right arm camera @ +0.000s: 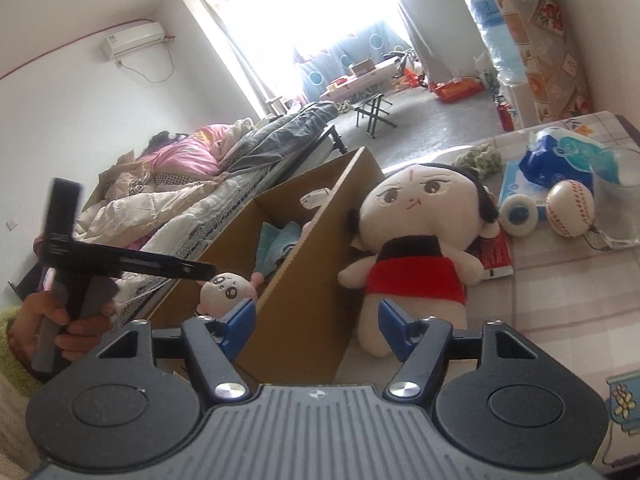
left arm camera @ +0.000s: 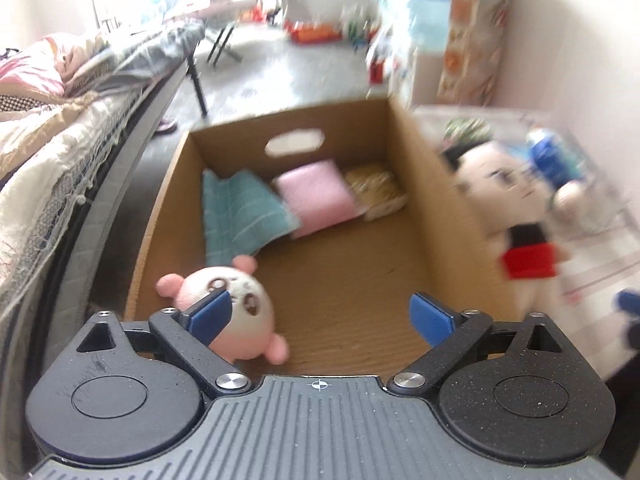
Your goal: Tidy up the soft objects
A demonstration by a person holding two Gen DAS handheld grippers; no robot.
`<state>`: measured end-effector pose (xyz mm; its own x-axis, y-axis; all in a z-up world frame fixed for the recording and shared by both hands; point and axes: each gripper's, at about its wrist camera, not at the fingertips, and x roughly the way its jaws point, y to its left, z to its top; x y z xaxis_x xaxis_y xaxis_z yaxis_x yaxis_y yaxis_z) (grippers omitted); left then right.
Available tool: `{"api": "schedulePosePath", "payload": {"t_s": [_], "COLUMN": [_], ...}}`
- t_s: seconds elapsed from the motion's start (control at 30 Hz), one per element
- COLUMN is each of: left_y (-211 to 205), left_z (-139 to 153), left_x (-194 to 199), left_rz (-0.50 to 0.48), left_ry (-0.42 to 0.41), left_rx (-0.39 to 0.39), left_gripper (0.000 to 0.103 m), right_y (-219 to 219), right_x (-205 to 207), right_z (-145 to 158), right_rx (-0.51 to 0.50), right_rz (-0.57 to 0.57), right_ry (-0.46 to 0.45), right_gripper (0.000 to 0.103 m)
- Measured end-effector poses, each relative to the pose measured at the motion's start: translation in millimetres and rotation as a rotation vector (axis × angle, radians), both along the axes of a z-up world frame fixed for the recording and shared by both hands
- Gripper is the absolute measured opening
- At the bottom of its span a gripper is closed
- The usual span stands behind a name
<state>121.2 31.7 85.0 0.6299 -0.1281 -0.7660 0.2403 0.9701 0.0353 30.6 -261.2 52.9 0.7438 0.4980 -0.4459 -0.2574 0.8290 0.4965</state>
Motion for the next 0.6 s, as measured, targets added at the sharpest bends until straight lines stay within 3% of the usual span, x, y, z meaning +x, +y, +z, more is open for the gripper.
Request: {"api": "schedulePosePath", "payload": {"t_s": [0.23, 0.43, 0.6], "left_y": [-9, -33, -71], "left_z": [17, 15, 8], "left_x": [-54, -84, -97], "left_rz": [-0.045, -0.119, -0.205], "left_ry": [-0.088, -0.069, -0.072], "left_rx": [-0.165, -0.335, -0.378], "left_gripper": [0.101, 0.102, 0.102], "right_y": [-27, -51, -75], "right_x": [-27, -50, -65], "right_z": [-5, 3, 9], "right_rx": [-0.006, -0.034, -0.037], "right_rz": [-0.093, -0.18, -0.264], "right_ry": [0.032, 0.018, -0.014], "right_gripper": [0.079, 0.081, 0.082]}}
